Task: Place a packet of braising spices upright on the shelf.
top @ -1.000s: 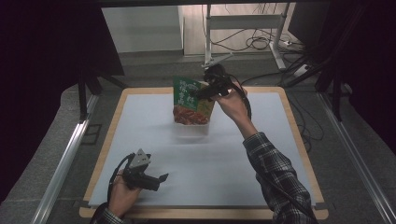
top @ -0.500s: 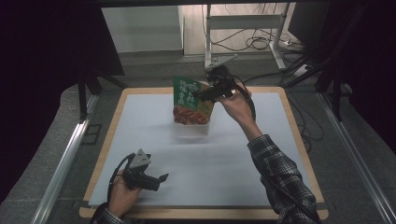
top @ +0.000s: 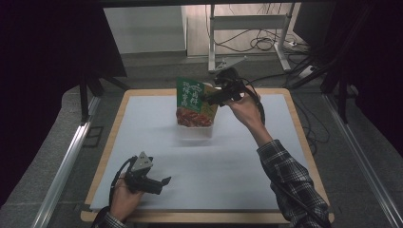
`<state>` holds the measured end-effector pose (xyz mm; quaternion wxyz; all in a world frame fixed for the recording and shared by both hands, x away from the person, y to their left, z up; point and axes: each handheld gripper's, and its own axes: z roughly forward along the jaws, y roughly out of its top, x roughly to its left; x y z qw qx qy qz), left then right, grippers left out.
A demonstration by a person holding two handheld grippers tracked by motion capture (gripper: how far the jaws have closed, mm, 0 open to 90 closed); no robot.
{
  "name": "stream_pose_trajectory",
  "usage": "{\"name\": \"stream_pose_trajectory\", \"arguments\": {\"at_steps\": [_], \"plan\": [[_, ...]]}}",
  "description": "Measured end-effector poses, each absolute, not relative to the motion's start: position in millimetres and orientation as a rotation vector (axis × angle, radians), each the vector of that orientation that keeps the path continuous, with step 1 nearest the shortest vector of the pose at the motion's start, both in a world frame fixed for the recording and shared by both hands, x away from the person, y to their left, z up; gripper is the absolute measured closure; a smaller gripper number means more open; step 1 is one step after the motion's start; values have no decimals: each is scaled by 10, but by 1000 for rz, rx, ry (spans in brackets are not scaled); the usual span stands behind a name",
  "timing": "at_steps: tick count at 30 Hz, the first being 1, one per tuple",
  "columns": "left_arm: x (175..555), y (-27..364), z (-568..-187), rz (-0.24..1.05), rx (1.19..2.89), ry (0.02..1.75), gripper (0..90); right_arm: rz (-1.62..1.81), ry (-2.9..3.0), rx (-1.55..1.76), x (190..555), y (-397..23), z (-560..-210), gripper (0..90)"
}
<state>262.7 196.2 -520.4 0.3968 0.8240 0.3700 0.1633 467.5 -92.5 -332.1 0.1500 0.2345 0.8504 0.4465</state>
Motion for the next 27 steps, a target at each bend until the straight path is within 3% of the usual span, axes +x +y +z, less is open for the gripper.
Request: {"name": "stream_pose_trajectory", "arguments": {"at_steps": [27], "plan": [[2603,1975,-5201,420,2077,944,0,1316,2441,689,4509,-1148,-3406,21]]}}
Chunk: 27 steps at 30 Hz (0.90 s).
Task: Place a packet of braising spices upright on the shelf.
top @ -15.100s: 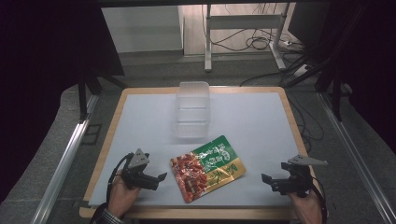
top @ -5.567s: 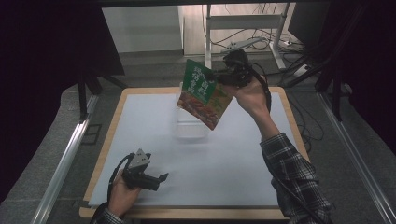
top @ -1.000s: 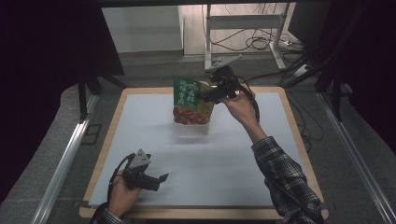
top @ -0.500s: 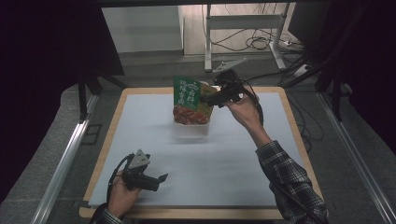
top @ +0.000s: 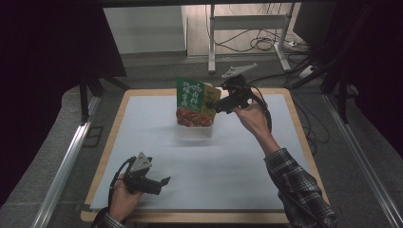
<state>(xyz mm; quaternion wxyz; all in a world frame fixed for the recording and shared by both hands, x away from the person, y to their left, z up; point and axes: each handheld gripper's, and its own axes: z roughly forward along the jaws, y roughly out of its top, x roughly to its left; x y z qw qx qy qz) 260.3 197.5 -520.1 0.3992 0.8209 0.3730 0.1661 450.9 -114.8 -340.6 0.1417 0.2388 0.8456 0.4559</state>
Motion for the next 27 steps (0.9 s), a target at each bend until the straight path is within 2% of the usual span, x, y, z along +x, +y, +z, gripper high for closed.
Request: {"name": "stream_pose_trajectory", "arguments": {"at_steps": [27], "plan": [[2601,1966,-5201,428,2084,941,0,1318,2468,740,4238,-1418,-3740,0]]}}
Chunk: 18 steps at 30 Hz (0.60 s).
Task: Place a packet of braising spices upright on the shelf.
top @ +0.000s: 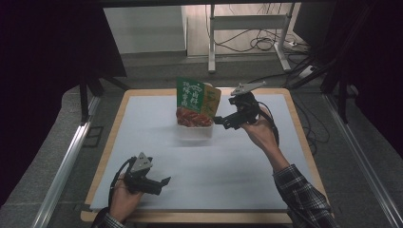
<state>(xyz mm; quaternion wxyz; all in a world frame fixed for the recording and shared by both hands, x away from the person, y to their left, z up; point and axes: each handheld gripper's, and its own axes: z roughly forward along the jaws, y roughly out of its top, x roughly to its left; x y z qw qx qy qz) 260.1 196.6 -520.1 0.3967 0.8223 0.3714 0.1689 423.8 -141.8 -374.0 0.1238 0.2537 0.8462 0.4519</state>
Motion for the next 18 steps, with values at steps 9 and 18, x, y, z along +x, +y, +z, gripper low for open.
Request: {"name": "stream_pose_trajectory", "arguments": {"at_steps": [9,18], "plan": [[2600,1965,-5201,427,2084,939,0,1271,2467,745,4085,-1517,-3840,0],[2600,1953,-5205,424,2091,934,0,1253,2474,756,3912,-1613,-3953,0]]}}
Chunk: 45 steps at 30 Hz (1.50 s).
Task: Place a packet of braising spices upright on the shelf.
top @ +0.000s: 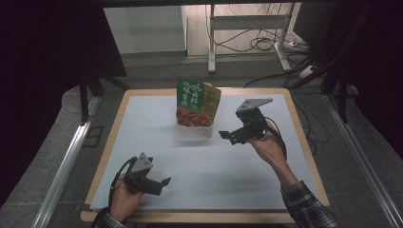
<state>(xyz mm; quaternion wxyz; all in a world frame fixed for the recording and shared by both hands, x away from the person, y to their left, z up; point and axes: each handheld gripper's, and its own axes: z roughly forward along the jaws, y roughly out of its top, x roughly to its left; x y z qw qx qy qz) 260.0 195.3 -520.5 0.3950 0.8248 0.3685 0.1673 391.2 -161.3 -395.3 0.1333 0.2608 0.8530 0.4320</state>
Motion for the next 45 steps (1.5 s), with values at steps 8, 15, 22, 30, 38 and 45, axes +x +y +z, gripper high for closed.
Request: {"name": "stream_pose_trajectory", "arguments": {"at_steps": [8,15,22,30,38,45], "plan": [[2600,1952,-5204,427,2092,931,0,1246,2447,770,3733,-1725,-4042,0],[2600,1948,-5205,426,2095,929,0,1237,2439,773,3606,-1828,-4134,0],[2600,1948,-5207,423,2091,932,0,1254,2423,780,3500,-1943,-4224,0],[2603,1951,-5208,423,2093,933,0,1230,2420,780,3418,-2080,-4362,0],[2601,1945,-5212,421,2099,932,0,1204,2390,793,3295,-2237,-4483,0],[2600,1945,-5212,423,2100,932,0,1222,2374,856,3211,-2408,-4620,0]]}}
